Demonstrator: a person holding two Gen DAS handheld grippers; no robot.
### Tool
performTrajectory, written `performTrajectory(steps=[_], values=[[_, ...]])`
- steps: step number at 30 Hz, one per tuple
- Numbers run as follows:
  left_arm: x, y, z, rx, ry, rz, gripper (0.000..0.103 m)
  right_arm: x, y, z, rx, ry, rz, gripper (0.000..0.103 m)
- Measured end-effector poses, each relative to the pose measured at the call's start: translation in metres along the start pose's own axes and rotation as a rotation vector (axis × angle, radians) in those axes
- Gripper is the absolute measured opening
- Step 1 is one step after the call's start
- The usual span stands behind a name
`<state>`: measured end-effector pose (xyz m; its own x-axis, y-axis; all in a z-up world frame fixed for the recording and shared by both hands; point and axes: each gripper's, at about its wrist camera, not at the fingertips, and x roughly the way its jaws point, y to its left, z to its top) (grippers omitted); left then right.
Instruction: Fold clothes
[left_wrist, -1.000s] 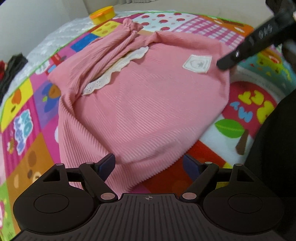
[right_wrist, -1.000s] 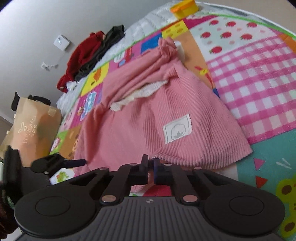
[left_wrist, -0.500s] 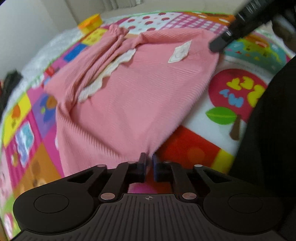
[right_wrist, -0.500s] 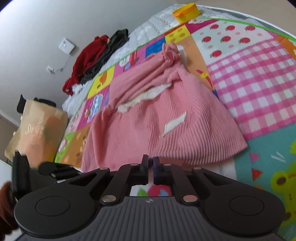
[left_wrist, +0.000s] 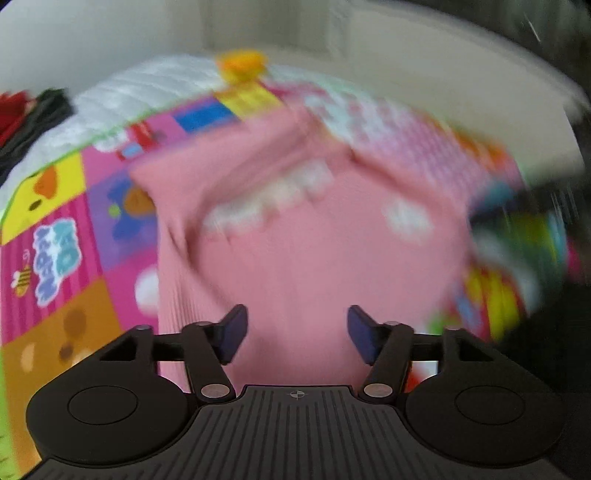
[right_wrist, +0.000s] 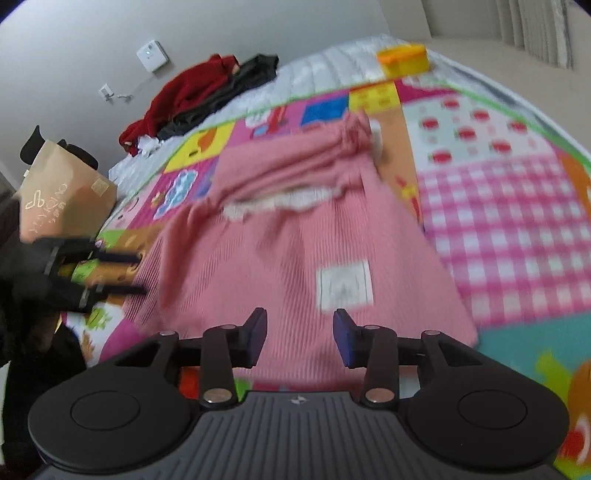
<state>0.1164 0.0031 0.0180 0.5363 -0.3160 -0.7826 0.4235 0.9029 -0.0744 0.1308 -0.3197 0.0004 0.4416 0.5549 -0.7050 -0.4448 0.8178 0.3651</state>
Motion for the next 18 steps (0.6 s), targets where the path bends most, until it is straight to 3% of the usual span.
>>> performTrajectory(steps=[5, 8, 11, 14, 18], values=[[0.049, 0.022, 0.058, -0.244, -0.166, 0.012, 0.076, 0.023, 0.008, 0.041, -0.055, -0.12, -0.12, 0.048], [0.08, 0.035, 0.082, -0.272, -0.193, -0.024, 0.08, 0.045, 0.013, 0.075, -0.138, -0.152, -0.186, 0.048], [0.093, 0.054, 0.076, -0.252, -0.212, -0.051, 0.092, 0.081, 0.023, 0.111, -0.249, -0.159, -0.243, 0.046], [0.11, 0.082, 0.059, -0.291, -0.172, -0.078, 0.093, 0.124, 0.023, 0.146, -0.227, -0.153, -0.212, 0.043], [0.129, 0.121, 0.046, -0.456, -0.122, -0.082, 0.093, 0.186, 0.013, 0.16, -0.236, -0.096, -0.271, 0.042]])
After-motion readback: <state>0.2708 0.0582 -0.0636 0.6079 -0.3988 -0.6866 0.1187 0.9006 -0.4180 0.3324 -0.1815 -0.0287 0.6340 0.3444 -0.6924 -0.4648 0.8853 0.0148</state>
